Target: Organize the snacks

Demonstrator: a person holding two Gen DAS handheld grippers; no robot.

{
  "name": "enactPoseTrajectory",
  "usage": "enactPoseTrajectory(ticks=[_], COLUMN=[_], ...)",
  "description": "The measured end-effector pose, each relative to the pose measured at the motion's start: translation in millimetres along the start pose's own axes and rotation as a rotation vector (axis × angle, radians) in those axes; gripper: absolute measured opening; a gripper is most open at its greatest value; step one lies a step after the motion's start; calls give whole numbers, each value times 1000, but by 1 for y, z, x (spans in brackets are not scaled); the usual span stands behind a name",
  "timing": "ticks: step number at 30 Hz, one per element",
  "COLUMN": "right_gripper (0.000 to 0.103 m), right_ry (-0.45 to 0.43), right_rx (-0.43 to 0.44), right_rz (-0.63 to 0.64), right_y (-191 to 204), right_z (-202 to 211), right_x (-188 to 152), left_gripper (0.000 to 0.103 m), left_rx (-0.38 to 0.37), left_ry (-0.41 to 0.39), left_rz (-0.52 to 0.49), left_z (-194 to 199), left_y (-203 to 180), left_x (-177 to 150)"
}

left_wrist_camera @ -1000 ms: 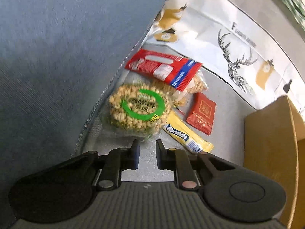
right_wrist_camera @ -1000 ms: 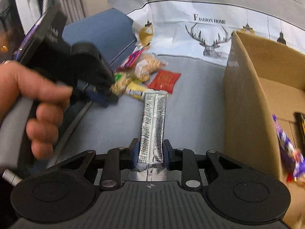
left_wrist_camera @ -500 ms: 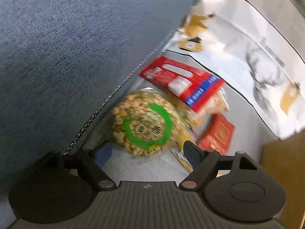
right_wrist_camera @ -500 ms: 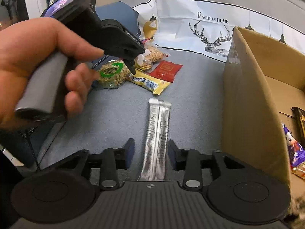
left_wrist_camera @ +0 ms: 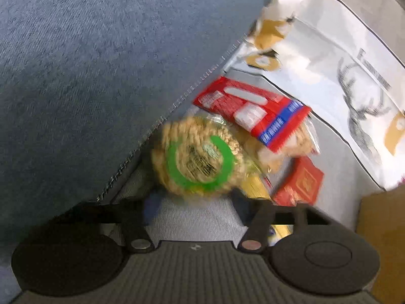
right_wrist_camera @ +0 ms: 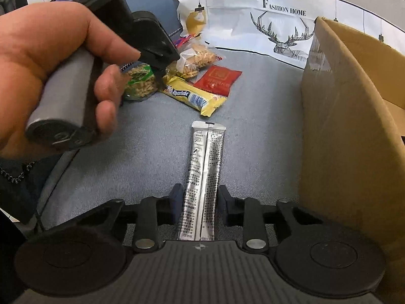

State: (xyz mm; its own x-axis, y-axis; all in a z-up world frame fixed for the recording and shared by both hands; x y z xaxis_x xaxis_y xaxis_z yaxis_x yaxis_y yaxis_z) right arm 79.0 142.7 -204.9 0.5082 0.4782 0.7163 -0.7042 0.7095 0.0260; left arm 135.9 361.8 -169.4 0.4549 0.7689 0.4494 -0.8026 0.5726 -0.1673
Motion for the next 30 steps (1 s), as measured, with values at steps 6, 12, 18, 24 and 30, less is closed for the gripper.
enactPoseTrajectory(ticks=[6, 12, 18, 24, 30], right_gripper=[27, 27, 28, 33, 33], right_ry=[-9, -17, -17, 36, 42], right_rx=[-2, 7, 15, 15, 19], right_rz=[-5, -20, -30, -30, -22], right_y=[0, 0, -1, -1, -1], right_z=[2, 6, 8, 0, -3], right_x=[0, -1, -1, -7, -5], left_gripper=[10, 11, 55, 87, 85], left_rx=[-82, -215, -166, 9, 249], left_ry=[37, -64, -144, -269, -247], left_rz=[-86, -160, -260, -488, -757], left_z=[21, 63, 62, 44, -4], left_y=[13, 12, -7, -50, -66], left_x=[-15, -14, -6, -6, -15])
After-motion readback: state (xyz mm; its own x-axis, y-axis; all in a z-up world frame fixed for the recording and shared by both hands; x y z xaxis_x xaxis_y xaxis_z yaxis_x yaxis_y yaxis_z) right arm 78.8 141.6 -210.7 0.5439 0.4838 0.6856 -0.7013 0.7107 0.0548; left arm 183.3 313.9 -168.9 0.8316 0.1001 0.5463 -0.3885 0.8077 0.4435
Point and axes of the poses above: each gripper's, at about its wrist camera, not at the fingertips, and z roughly against the way its jaws point, y to its left, x to its top, the point moved 8 cm from there along -z, roughly the way its jaws point, and after that the axes turned 3 degrees about z, right-handed, at the moved point
